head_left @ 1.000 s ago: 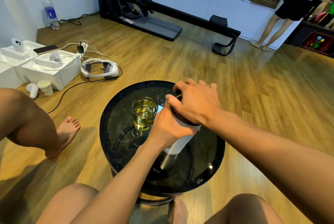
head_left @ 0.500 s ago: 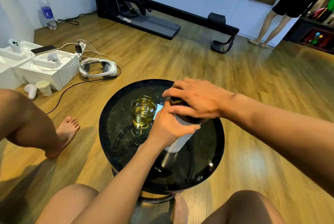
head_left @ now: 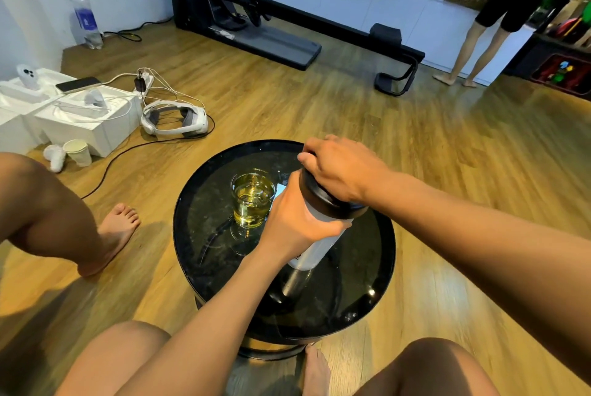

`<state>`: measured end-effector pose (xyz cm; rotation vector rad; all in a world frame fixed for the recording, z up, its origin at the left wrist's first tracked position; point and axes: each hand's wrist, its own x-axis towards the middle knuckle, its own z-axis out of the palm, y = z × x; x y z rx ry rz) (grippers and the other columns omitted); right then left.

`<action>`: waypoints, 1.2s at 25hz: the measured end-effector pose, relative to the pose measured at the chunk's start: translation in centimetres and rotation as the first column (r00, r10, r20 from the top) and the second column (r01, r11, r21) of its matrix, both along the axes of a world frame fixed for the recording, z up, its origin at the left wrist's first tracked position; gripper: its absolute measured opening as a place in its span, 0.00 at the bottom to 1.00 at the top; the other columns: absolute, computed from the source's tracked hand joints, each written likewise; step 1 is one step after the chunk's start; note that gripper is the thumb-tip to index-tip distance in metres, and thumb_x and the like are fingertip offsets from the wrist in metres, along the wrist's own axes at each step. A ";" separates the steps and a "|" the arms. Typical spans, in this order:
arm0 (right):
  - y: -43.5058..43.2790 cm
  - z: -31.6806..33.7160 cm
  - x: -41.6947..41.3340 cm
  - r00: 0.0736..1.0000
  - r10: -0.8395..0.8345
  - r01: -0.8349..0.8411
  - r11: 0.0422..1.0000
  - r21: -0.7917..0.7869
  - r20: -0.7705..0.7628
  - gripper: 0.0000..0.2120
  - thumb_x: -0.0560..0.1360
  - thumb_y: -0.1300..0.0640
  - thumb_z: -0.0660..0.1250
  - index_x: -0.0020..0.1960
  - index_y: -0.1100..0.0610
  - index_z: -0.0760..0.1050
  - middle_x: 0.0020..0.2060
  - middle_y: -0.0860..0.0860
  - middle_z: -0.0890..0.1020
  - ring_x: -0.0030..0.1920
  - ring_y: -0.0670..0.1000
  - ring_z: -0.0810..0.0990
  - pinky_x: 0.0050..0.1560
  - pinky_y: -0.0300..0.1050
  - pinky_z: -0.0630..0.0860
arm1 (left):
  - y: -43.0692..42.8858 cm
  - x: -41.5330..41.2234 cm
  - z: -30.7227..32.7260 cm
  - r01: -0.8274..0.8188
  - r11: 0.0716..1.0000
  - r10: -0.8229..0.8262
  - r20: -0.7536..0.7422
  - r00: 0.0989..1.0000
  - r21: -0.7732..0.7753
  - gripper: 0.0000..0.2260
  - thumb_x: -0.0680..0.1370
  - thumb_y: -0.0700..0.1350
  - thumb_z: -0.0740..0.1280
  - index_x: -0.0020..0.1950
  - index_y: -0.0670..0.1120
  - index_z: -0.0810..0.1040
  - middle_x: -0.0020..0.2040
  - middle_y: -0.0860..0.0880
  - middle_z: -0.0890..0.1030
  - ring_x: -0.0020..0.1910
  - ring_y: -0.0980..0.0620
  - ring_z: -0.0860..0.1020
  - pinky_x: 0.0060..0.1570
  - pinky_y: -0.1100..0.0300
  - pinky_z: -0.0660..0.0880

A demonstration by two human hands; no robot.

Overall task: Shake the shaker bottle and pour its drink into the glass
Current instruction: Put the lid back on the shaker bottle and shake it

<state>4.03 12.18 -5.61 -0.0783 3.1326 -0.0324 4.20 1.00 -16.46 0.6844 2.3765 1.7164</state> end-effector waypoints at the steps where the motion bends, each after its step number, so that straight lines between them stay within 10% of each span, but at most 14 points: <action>1: 0.1 0.2 0.3 1.000 0.015 -0.015 1.000 -0.018 0.012 0.21 0.79 0.40 0.51 0.60 0.51 0.73 0.55 0.57 0.77 0.55 0.60 0.76 0.52 0.53 0.71 | -0.1 0.1 0.0 0.001 1.000 -0.001 -0.006 1.000 -0.001 0.37 0.59 0.59 0.80 0.61 0.53 0.67 0.50 0.62 0.75 0.49 0.62 0.76 0.41 0.75 0.71; 11: 0.2 0.7 1.3 0.989 0.140 -0.137 0.989 -0.062 0.050 0.23 0.77 0.37 0.50 0.60 0.48 0.74 0.59 0.51 0.75 0.60 0.54 0.71 0.58 0.55 0.69 | -0.4 0.3 0.7 0.033 0.999 -0.033 -0.033 0.999 -0.002 0.31 0.61 0.54 0.82 0.55 0.64 0.66 0.49 0.65 0.73 0.47 0.70 0.73 0.42 0.79 0.69; 18: -1.3 0.5 1.7 1.000 -0.011 0.011 1.000 0.018 0.002 0.28 0.77 0.35 0.50 0.66 0.52 0.72 0.61 0.56 0.73 0.61 0.59 0.71 0.55 0.57 0.71 | -0.3 0.7 1.0 0.038 0.998 -0.038 -0.010 0.999 0.055 0.32 0.59 0.52 0.78 0.58 0.50 0.70 0.51 0.53 0.78 0.48 0.55 0.78 0.40 0.73 0.71; 30: -1.5 0.5 1.6 0.983 -0.181 0.181 0.983 -0.010 0.033 0.24 0.78 0.37 0.52 0.62 0.53 0.72 0.59 0.55 0.73 0.59 0.62 0.70 0.57 0.60 0.71 | -0.1 0.8 1.1 0.012 1.000 -0.013 0.031 0.999 0.016 0.38 0.59 0.57 0.81 0.64 0.50 0.68 0.51 0.61 0.76 0.49 0.61 0.76 0.39 0.75 0.70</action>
